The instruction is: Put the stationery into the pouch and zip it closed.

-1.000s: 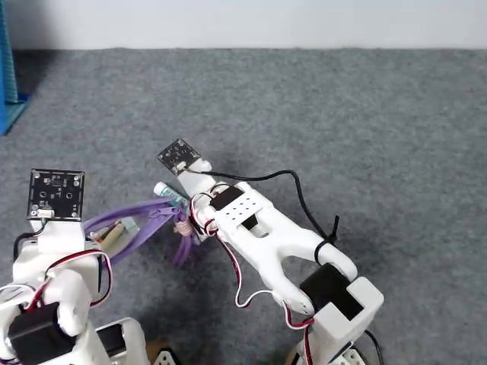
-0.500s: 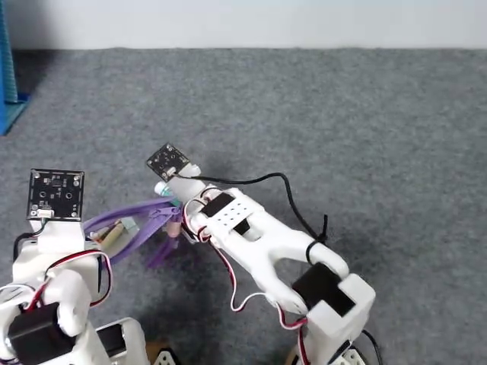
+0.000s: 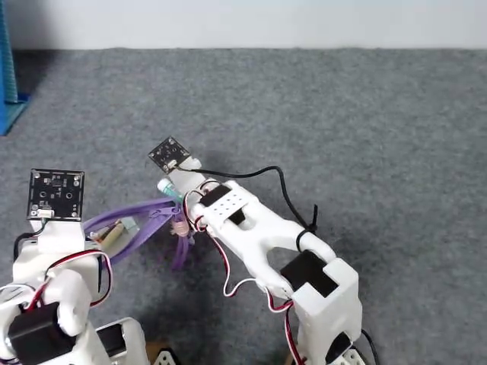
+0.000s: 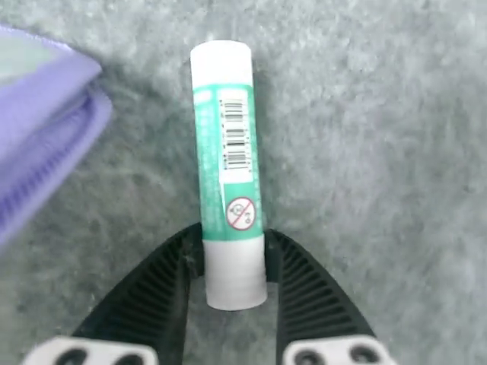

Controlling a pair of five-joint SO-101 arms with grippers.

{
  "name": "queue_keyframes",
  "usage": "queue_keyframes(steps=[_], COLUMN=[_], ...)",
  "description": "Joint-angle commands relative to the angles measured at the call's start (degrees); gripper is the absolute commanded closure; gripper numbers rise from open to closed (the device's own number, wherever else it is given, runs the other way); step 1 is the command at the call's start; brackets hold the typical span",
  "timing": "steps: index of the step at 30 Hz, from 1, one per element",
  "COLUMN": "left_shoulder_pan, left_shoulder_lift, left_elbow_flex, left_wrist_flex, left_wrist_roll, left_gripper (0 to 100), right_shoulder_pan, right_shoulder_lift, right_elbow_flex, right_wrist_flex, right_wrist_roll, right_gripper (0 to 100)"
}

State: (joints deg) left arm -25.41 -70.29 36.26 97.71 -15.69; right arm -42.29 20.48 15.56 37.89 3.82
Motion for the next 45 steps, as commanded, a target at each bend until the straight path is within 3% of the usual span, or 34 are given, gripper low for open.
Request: queue_keyframes(steps=[1, 15, 21, 28, 36, 45], left_shoulder_pan=[-0.26, -0.09, 0.00, 0.00, -0.18, -0.18], left_shoulder_lift=[-0.18, -0.18, -0.18, -0.18, -0.18, -0.18], left_elbow_flex=[-0.22, -0.13, -0.13, -0.13, -0.13, 1.98], left_wrist_flex=[-1.49, -1.41, -1.41, -1.41, -1.32, -1.76], left_wrist_roll=[0.18, -0.88, -0.88, -0.88, -0.88, -0.88], left_gripper=[99, 99, 99, 99, 99, 99], right_shoulder_pan=[1.45, 10.95, 12.62, 9.45, 7.34, 7.25], right_shoulder_lift=[-2.42, -14.02, -14.29, -14.73, -14.73, -14.20], right_elbow_flex=[-1.32, -1.32, -1.32, -1.32, -1.76, -1.93], right_wrist_flex=[6.55, 33.89, 39.78, 40.13, 39.52, 30.46], right_wrist_roll=[0.26, 0.26, 0.18, 0.26, 0.26, 0.62], right_gripper=[98.8, 99.0, 99.0, 98.0, 73.3, 73.2])
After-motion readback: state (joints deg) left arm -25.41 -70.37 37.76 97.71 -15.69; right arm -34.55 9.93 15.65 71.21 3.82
